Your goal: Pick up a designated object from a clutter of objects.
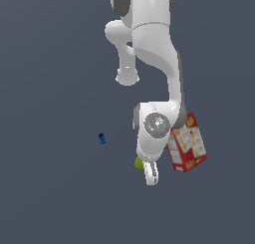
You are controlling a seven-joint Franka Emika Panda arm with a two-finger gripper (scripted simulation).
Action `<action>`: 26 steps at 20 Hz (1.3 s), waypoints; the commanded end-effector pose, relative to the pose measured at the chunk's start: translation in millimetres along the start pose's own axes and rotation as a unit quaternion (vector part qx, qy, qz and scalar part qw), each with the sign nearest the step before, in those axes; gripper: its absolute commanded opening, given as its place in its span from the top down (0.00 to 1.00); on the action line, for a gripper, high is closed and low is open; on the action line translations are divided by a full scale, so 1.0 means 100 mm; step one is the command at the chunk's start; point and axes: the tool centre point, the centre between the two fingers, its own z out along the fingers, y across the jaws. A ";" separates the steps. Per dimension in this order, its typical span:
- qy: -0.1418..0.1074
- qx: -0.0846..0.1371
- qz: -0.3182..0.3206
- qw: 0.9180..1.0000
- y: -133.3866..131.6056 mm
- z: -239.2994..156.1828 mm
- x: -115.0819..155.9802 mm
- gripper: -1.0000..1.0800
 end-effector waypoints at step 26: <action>0.000 0.000 0.000 1.000 0.56 -1.87 -0.87 1.00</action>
